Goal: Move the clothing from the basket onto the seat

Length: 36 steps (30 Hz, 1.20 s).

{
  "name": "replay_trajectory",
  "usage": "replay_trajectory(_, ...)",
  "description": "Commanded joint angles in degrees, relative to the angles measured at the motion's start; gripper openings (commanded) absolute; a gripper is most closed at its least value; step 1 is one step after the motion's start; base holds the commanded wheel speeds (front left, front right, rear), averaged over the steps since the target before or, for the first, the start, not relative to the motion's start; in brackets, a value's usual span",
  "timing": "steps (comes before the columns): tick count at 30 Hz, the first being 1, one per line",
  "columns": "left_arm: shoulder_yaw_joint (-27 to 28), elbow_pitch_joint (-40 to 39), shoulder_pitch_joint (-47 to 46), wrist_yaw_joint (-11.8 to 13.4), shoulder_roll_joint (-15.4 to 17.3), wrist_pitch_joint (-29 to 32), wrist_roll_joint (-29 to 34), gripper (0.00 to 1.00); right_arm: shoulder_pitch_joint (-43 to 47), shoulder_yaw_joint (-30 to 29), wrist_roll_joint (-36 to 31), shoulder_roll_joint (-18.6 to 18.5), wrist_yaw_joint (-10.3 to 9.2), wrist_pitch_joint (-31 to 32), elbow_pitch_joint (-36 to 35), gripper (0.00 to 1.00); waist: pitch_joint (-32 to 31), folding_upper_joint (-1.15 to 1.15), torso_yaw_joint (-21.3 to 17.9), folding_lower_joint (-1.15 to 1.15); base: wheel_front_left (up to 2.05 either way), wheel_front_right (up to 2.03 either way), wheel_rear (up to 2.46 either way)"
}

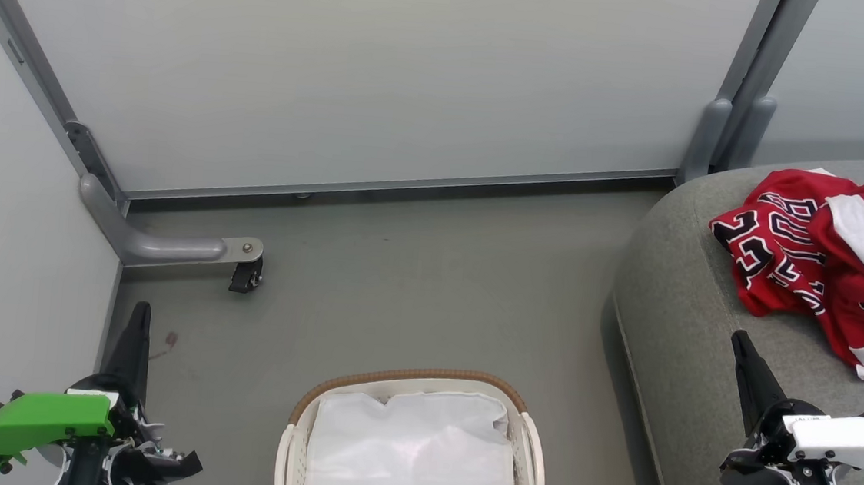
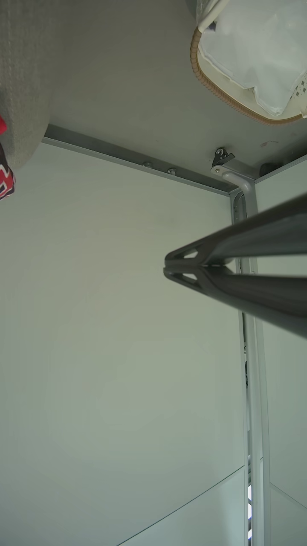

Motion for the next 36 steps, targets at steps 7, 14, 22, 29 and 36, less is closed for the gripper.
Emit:
replay_trajectory(7, 0.1, 0.0, -0.6, -0.4, 0.3, 0.2, -0.2, 0.00, 0.6, -0.1, 0.2, -0.4, -0.04, 0.2, -0.2, 0.00, 0.0, 0.00, 0.0, 0.00, 0.00, 0.00, 0.00)
replay_trajectory(14, 0.1, 0.0, -0.6, -0.4, 0.3, 0.2, -0.2, 0.00, 0.6, -0.1, 0.2, -0.4, -0.04, 0.2, -0.2, 0.00, 0.0, 0.00, 0.0, 0.00, 0.00, 0.00, 0.00)
replay_trajectory(22, 0.1, 0.0, -0.6, -0.3, 0.3, 0.2, -0.2, 0.00, 0.6, -0.1, 0.2, -0.4, -0.04, 0.2, -0.2, 0.00, 0.0, 0.00, 0.0, 0.00, 0.00, 0.00, 0.00)
replay_trajectory(29, 0.1, -0.1, -0.6, -0.3, 0.3, 0.2, -0.2, 0.00, 0.6, -0.1, 0.2, -0.4, -0.04, 0.2, -0.2, 0.00, 0.0, 0.00, 0.0, 0.00, 0.00, 0.00, 0.00)
replay_trajectory(36, 0.1, 0.0, -0.6, -0.3, 0.3, 0.2, -0.2, 0.00, 0.6, -0.1, 0.2, -0.4, -0.04, 0.2, -0.1, 0.00, 0.0, 0.00, 0.0, 0.00, 0.00, 0.00, 0.00)
